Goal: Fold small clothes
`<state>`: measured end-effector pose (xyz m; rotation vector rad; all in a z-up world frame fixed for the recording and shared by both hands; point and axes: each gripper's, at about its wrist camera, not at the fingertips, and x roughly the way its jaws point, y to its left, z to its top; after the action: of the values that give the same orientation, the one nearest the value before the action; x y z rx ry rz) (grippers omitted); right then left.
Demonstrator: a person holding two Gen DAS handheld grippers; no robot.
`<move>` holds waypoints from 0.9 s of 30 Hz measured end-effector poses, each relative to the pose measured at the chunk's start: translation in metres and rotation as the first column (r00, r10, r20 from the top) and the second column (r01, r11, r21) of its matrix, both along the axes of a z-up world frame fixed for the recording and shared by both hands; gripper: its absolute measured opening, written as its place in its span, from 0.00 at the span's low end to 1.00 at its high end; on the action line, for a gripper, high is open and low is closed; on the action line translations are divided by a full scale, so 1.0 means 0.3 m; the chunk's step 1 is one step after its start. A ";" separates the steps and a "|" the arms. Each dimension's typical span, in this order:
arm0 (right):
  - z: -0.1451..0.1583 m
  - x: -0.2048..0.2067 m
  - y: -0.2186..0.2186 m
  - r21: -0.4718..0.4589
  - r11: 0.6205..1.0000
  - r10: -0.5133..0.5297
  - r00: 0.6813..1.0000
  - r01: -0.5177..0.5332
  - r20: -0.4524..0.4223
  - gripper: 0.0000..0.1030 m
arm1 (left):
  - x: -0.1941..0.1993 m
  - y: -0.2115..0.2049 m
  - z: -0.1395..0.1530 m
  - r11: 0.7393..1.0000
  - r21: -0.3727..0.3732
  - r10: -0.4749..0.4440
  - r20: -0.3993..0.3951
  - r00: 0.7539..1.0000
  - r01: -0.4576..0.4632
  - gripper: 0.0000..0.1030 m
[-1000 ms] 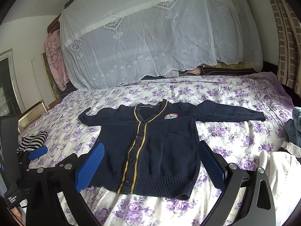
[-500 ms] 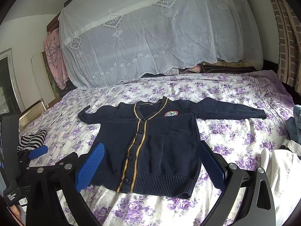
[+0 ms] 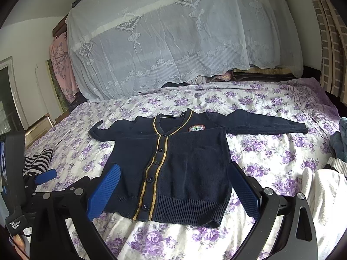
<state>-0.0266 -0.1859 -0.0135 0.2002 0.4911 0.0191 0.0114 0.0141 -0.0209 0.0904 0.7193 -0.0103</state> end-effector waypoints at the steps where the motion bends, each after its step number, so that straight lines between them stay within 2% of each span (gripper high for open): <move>1: -0.004 0.003 -0.003 0.002 1.000 -0.001 1.000 0.001 -0.002 0.97 | 0.003 0.000 -0.004 1.000 0.001 0.002 -0.002 1.000 -0.002 0.96; 12: -0.040 0.063 -0.024 0.013 1.000 -0.006 0.999 0.006 -0.036 0.97 | 0.047 0.009 -0.040 1.000 0.009 0.016 -0.025 1.000 -0.015 0.96; 27: -0.110 0.224 -0.100 0.030 0.999 -0.042 0.994 0.045 -0.105 0.97 | 0.216 0.022 -0.111 0.998 0.053 0.043 -0.079 0.996 -0.039 0.96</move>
<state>0.0405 -0.2161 -0.0464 0.2443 0.5911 -0.0260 0.0761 0.0208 -0.0543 0.1251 0.8015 0.0444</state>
